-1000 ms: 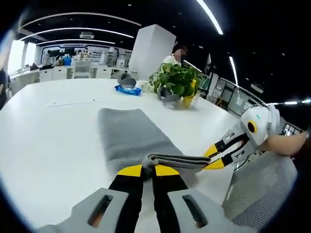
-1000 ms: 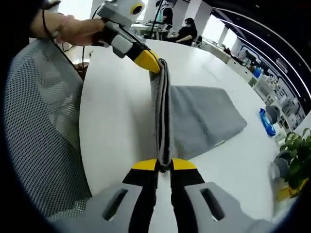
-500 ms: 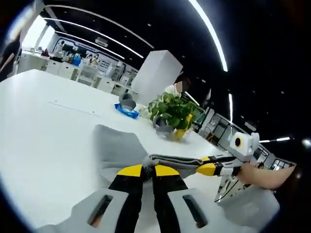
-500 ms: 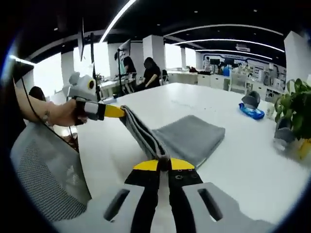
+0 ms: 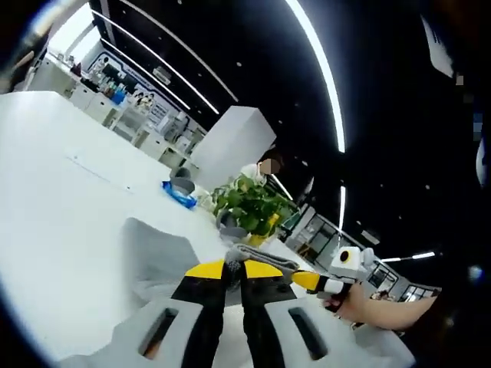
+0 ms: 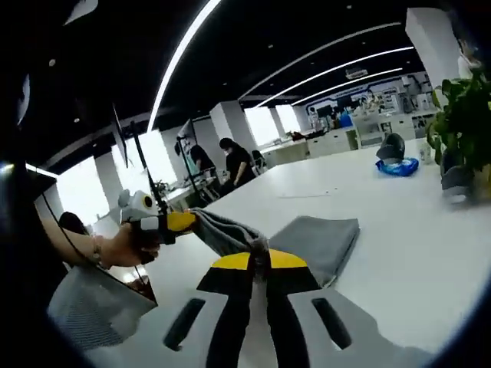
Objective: Fold the towel on the table until its edges align and the towel forms a compact rectangular stack.
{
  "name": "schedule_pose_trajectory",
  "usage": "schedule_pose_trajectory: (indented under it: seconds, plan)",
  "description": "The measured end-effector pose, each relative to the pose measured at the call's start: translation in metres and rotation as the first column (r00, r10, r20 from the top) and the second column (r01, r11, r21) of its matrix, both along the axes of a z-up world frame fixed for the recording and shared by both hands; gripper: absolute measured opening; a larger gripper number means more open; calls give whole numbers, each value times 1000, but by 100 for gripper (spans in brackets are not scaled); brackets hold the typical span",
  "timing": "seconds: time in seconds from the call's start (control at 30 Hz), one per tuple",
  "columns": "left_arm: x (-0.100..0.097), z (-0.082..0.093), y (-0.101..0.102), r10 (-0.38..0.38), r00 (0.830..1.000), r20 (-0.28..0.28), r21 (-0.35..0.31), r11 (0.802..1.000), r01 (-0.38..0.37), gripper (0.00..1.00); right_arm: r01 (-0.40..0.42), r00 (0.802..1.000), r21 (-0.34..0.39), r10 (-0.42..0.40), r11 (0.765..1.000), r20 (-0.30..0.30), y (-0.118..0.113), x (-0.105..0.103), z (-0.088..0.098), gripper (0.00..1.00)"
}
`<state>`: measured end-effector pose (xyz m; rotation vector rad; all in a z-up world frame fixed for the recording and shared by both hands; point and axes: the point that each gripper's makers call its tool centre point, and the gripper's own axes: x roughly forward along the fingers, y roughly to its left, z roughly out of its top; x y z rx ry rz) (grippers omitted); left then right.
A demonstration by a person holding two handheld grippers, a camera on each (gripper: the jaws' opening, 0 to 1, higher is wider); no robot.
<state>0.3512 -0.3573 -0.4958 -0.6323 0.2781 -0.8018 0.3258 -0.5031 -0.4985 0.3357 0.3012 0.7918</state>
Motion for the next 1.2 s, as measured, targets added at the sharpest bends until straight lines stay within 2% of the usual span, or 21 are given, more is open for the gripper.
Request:
schedule_pose_trajectory:
  seconds: [0.07, 0.17, 0.27, 0.37, 0.47, 0.7, 0.83, 1.0, 1.13, 1.2]
  plan:
    - [-1, 5, -1, -12, 1000, -2, -41, 999, 12, 7, 6, 1000, 54, -6, 999, 7, -2, 2, 6, 3]
    - [-4, 10, -5, -34, 999, 9, -66, 997, 34, 7, 13, 1000, 121, -14, 993, 8, -5, 2, 14, 3]
    - [-10, 23, -11, -81, 996, 36, -136, 987, 86, 6, 19, 1000, 250, -23, 968, 15, -11, 3, 29, 3]
    - [-13, 31, -15, -102, 993, 59, -175, 978, 111, 6, 20, 999, 320, -28, 947, 18, -16, 2, 37, 2]
    - [-15, 34, -17, -118, 991, 63, -194, 973, 128, 6, 22, 999, 333, -29, 943, 17, -17, 2, 39, 2]
    - [-16, 46, -11, -118, 990, 72, -297, 945, 134, 6, -16, 1000, 405, 12, 914, 12, -12, -2, 47, 2]
    - [-17, 53, -11, -133, 988, 80, -351, 924, 152, 6, -38, 999, 453, 36, 891, 14, -11, -5, 53, 2]
    - [-20, 61, -8, -145, 985, 96, -399, 901, 172, 6, -89, 995, 484, 63, 870, 71, -8, -10, 67, 2]
    - [-23, 72, -6, -154, 981, 120, -459, 867, 192, 6, -118, 993, 505, 91, 855, 77, -4, -14, 71, 2]
    - [-24, 74, -5, -156, 979, 127, -473, 858, 199, 6, -131, 991, 517, 104, 846, 81, -3, -16, 74, 2]
